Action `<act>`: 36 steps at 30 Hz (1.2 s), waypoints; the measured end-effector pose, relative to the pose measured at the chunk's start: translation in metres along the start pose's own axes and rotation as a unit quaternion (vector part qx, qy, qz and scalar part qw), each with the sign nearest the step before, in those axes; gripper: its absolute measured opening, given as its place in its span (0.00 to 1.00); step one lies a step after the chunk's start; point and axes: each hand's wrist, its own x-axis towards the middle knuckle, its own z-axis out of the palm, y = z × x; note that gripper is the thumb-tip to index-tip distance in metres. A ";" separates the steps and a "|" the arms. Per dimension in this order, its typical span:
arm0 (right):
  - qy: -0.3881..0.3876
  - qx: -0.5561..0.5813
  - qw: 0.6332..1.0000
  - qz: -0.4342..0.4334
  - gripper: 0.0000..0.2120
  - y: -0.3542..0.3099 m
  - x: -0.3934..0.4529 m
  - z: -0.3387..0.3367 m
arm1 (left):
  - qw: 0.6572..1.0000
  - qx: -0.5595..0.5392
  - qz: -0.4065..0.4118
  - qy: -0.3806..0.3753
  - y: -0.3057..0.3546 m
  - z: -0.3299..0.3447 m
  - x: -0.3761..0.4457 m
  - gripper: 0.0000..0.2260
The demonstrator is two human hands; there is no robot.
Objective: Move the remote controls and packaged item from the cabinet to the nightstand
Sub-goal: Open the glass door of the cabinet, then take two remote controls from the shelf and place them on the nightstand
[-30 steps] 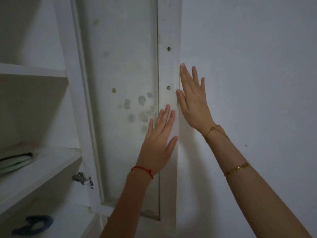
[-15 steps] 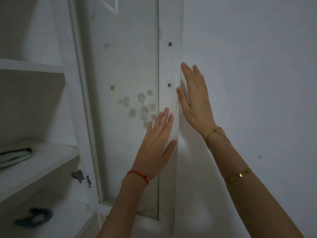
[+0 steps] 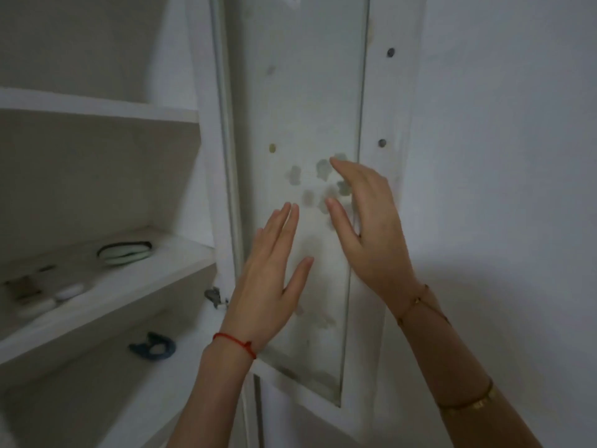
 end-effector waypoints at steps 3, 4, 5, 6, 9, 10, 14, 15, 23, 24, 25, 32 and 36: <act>-0.061 0.045 0.997 0.033 0.20 -0.006 -0.010 0.030 | 0.998 0.039 -0.046 0.022 -0.016 -0.018 -0.016 0.27; -0.081 0.059 0.994 0.047 0.20 -0.009 -0.013 0.041 | 0.996 0.052 -0.060 0.026 -0.021 -0.024 -0.021 0.27; -0.099 0.075 0.991 0.059 0.20 -0.012 -0.016 0.052 | 0.994 0.068 -0.074 0.031 -0.027 -0.031 -0.027 0.26; -0.113 0.092 0.987 0.068 0.20 -0.016 -0.018 0.063 | 0.992 0.088 -0.088 0.035 -0.032 -0.038 -0.033 0.26; -0.151 0.144 0.974 0.087 0.20 -0.032 -0.022 0.095 | 0.979 0.143 -0.139 0.045 -0.045 -0.059 -0.052 0.25; -0.163 0.160 0.969 0.090 0.20 -0.037 -0.023 0.105 | 0.974 0.156 -0.157 0.049 -0.049 -0.067 -0.059 0.25; -0.195 0.219 0.952 0.091 0.18 -0.057 -0.025 0.145 | 0.954 0.210 -0.207 0.064 -0.069 -0.096 -0.082 0.24; -0.202 0.227 0.948 0.090 0.18 -0.062 -0.026 0.154 | 0.948 0.221 -0.218 0.069 -0.074 -0.103 -0.087 0.24; -0.248 0.282 0.923 0.079 0.16 -0.100 -0.028 0.222 | 0.913 0.278 -0.283 0.097 -0.108 -0.147 -0.115 0.23; -0.254 0.289 0.920 0.079 0.16 -0.104 -0.027 0.231 | 0.911 0.280 -0.288 0.100 -0.113 -0.151 -0.116 0.23; -0.260 0.293 0.917 0.078 0.16 -0.109 -0.026 0.238 | 0.908 0.282 -0.291 0.103 -0.118 -0.154 -0.116 0.23; -0.320 0.297 0.898 0.064 0.19 -0.129 -0.016 0.297 | 0.890 0.304 -0.329 0.085 -0.155 -0.172 -0.106 0.25; -0.359 0.292 0.884 0.061 0.19 -0.141 -0.011 0.323 | 0.867 0.308 -0.389 0.051 -0.175 -0.176 -0.097 0.27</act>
